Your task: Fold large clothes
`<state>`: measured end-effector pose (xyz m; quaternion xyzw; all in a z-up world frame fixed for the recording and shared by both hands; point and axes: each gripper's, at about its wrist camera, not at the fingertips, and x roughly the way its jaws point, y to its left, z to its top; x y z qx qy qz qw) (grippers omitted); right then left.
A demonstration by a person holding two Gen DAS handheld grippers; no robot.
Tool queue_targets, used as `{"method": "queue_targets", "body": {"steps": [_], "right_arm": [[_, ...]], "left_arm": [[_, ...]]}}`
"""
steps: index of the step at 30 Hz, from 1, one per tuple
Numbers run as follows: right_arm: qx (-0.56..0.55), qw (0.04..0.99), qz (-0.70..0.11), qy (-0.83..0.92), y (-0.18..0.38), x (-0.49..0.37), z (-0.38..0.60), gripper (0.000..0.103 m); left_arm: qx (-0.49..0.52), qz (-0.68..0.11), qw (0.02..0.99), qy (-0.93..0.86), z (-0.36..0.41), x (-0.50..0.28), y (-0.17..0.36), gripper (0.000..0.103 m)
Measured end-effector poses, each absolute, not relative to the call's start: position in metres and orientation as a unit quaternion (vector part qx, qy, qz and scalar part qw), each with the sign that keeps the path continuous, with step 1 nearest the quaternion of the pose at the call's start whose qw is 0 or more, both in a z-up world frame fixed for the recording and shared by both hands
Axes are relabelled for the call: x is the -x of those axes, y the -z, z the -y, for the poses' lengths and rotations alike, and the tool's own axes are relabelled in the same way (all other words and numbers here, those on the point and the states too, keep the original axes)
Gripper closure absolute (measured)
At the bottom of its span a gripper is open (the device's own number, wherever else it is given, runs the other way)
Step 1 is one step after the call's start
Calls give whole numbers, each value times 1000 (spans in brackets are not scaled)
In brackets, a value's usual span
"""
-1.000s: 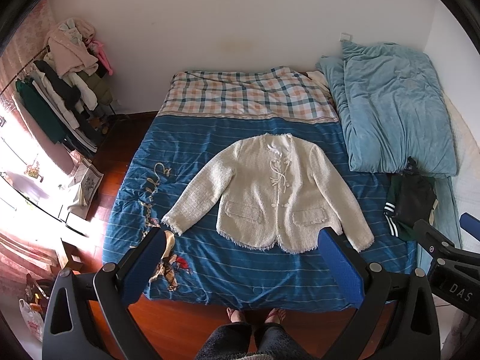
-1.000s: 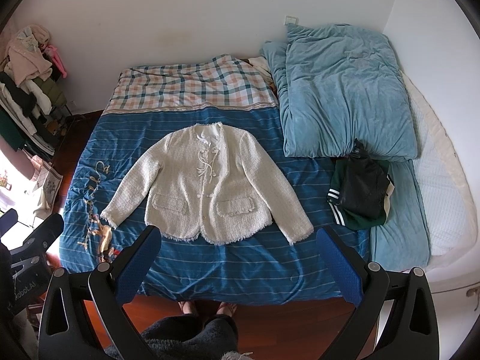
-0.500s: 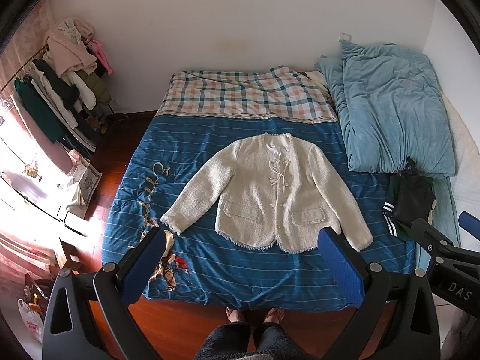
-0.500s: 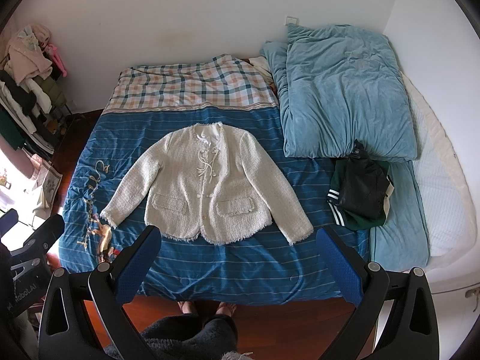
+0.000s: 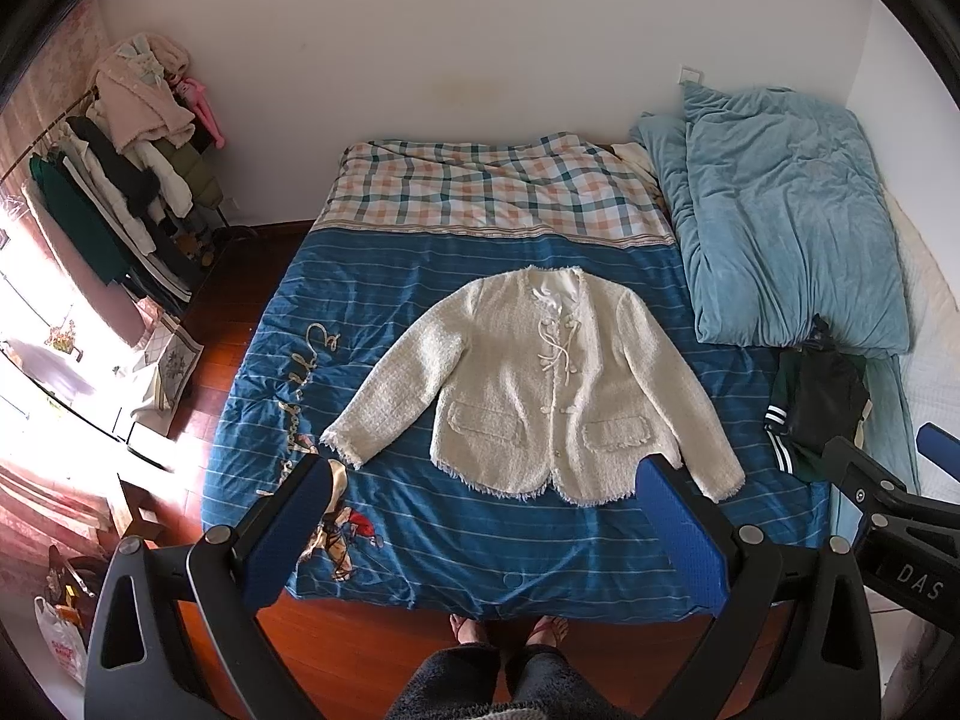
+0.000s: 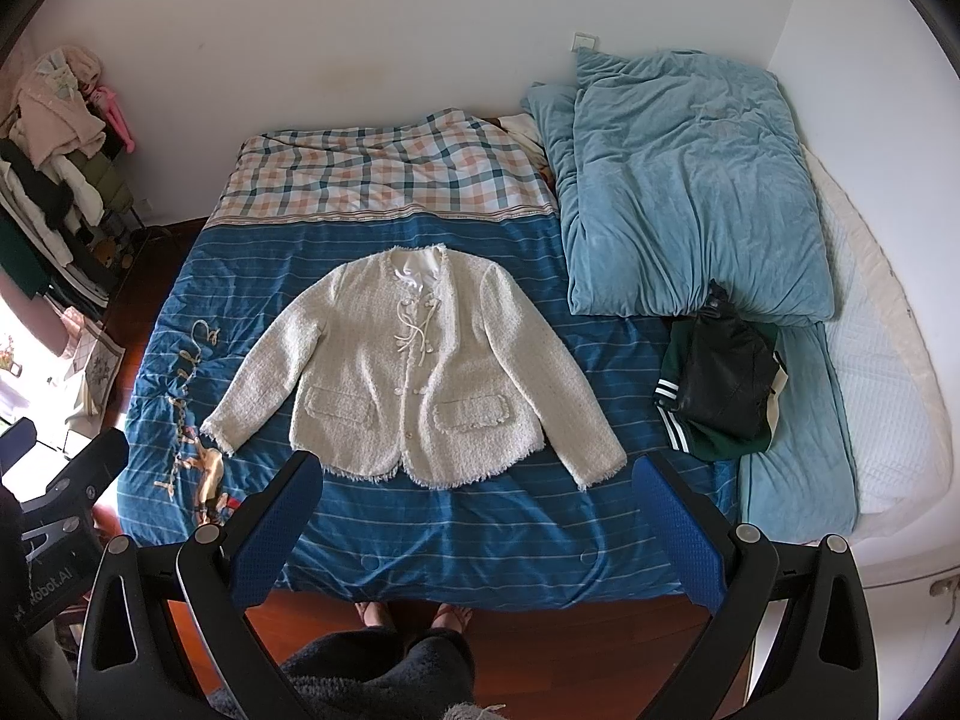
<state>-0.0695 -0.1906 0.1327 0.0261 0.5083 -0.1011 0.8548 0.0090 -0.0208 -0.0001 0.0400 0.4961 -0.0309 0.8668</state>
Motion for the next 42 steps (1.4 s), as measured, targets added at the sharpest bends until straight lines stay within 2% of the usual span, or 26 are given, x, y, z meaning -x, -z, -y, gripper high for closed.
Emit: {"method": "queue_targets", "body": {"steps": [30, 38, 42], "right_arm": [[-31, 852, -511, 109, -131, 61, 187, 0], [-110, 851, -479, 185, -65, 45, 240, 0], [-190, 809, -496, 251, 9, 45, 308, 0]], "left_arm": [[-43, -493, 869, 31, 21, -15, 1, 0], [-90, -403, 911, -23, 12, -67, 37, 0], [-122, -386, 914, -43, 19, -102, 79, 0]]}}
